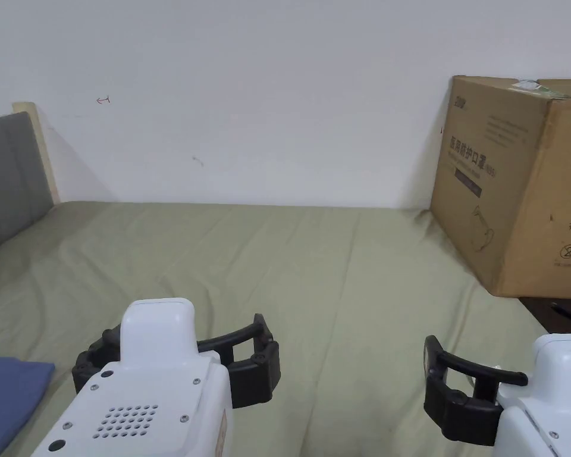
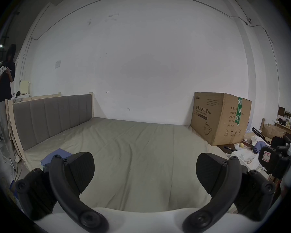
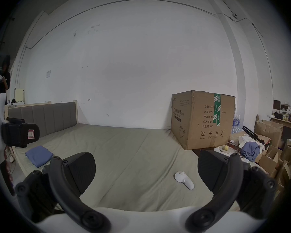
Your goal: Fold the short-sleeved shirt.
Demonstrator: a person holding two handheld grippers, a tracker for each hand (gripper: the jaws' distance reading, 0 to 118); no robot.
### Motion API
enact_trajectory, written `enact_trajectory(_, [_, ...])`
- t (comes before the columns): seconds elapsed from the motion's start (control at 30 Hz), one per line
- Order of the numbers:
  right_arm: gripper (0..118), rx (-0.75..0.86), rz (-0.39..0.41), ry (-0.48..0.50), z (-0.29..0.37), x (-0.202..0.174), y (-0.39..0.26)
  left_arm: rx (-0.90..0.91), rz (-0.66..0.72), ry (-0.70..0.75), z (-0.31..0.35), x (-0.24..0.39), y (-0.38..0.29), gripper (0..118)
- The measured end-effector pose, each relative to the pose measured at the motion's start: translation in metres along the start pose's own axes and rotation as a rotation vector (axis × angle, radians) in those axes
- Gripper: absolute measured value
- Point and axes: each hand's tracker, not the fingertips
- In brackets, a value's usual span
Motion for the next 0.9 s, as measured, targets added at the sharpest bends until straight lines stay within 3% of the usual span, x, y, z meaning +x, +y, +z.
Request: enact_trajectory(0.9, [118,0.002,0.014,0.014,-0.0001,-0.0061,0.0015,-0.033,0.001,-0.028,-0.0038,0.0007,-0.0002,118])
